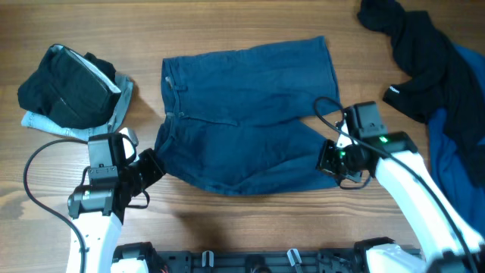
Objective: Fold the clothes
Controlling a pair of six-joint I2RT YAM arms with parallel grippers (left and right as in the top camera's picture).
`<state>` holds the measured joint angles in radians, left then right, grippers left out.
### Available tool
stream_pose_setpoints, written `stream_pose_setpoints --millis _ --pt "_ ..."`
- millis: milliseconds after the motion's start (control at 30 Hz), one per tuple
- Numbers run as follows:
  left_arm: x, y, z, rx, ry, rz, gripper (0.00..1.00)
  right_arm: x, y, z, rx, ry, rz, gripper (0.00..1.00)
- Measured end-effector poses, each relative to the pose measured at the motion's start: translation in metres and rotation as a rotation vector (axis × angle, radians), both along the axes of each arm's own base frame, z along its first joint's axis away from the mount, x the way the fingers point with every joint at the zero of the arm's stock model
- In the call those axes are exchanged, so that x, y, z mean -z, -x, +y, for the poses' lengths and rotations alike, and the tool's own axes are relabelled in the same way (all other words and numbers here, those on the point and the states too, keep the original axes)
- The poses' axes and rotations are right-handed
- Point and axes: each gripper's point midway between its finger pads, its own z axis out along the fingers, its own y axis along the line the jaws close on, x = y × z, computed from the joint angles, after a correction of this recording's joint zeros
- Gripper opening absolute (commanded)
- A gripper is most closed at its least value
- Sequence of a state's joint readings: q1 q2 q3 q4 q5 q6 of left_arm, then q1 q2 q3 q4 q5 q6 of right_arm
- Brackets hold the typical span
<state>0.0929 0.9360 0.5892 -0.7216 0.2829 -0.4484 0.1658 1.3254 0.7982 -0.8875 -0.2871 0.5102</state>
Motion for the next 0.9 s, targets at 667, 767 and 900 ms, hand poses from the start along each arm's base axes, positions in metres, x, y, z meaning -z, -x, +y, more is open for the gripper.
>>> stream_pose_setpoints --millis 667,767,900 --pt "0.000 -0.001 0.000 0.002 -0.001 -0.003 0.04 0.056 0.002 0.010 -0.031 -0.055 0.023 0.07" --pt "0.000 -0.001 0.000 0.002 -0.002 -0.003 0.04 0.052 0.001 0.011 -0.039 -0.061 0.020 0.05" --pt "0.000 -0.001 0.000 0.003 -0.002 -0.004 0.04 0.018 0.005 0.009 -0.069 -0.052 -0.005 0.04"
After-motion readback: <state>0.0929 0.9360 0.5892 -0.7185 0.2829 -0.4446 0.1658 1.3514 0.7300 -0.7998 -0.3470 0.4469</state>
